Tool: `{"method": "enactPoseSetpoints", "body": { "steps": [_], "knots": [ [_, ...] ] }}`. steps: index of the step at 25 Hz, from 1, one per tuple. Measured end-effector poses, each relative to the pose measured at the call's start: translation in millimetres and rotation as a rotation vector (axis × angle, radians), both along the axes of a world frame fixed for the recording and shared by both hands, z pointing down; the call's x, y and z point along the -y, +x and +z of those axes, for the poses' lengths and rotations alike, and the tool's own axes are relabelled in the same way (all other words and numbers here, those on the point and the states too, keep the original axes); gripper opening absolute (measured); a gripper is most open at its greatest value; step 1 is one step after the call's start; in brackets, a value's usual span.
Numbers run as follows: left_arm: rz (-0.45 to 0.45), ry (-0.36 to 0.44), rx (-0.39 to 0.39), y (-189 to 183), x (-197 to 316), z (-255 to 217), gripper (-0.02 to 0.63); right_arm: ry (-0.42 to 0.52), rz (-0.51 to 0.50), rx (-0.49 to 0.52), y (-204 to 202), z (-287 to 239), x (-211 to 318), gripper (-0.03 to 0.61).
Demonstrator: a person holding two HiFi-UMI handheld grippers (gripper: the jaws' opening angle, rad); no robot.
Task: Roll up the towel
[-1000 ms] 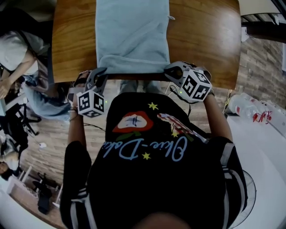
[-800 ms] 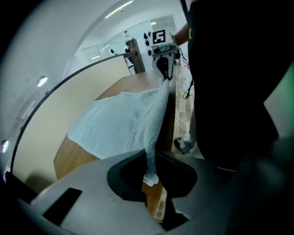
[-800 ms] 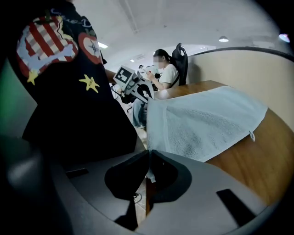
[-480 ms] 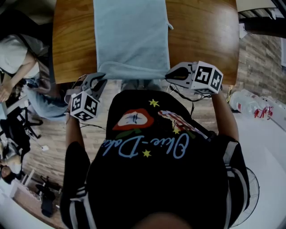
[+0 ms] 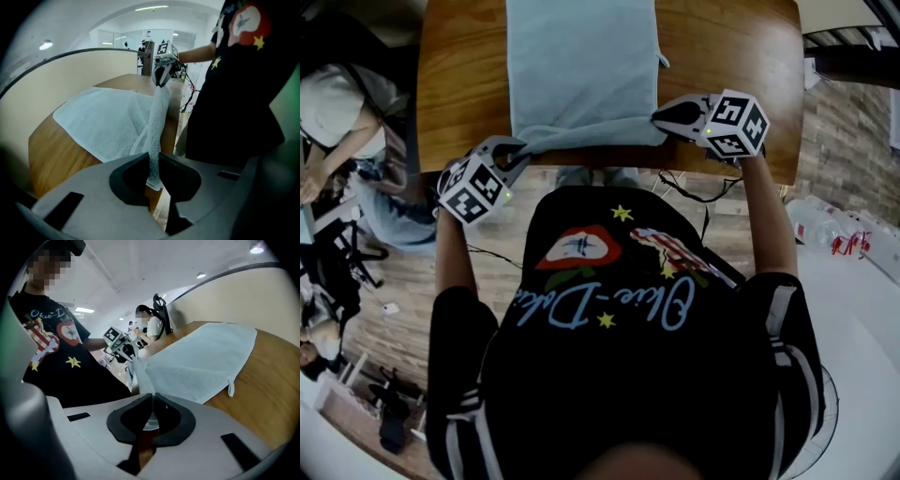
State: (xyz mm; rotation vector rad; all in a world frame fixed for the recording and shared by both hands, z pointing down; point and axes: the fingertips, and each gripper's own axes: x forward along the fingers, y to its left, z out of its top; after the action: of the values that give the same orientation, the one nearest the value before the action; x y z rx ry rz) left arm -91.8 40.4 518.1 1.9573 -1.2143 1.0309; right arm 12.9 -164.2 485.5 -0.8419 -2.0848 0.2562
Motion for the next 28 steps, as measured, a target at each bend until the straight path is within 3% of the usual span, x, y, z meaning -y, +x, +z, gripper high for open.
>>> {"method": "enactPoseSetpoints", "body": {
  "steps": [4,8,12,16,20,23,28],
  "knots": [
    [-0.011,-0.067,-0.058,-10.3,2.8,-1.5,0.043,0.084,-0.002,0.023,-16.8,7.0,7.4,0.017],
    [-0.041,-0.095,-0.048,-28.6,12.5,-1.0,0.043,0.167,-0.004,0.04,-30.7,14.9,14.4,0.017],
    [-0.062,-0.081,0.019,-46.8,28.3,3.6,0.043,0.267,0.011,0.066,-41.9,21.9,26.6,0.017],
    [-0.04,-0.067,0.156,-61.6,42.5,9.7,0.058,0.381,0.021,0.089,-48.2,28.6,37.7,0.017],
    [-0.079,-0.029,0.265,-75.9,53.0,12.6,0.125,0.462,0.035,0.088,-46.6,38.2,44.1,0.021],
    [-0.136,0.027,0.302,-86.3,57.1,5.6,0.194,0.491,0.059,0.097,-44.7,37.6,51.7,0.097],
    [-0.247,0.113,0.318,-101.7,48.2,-13.6,0.205,0.564,0.143,0.217,-48.5,1.9,67.0,0.109]
  ]
}}
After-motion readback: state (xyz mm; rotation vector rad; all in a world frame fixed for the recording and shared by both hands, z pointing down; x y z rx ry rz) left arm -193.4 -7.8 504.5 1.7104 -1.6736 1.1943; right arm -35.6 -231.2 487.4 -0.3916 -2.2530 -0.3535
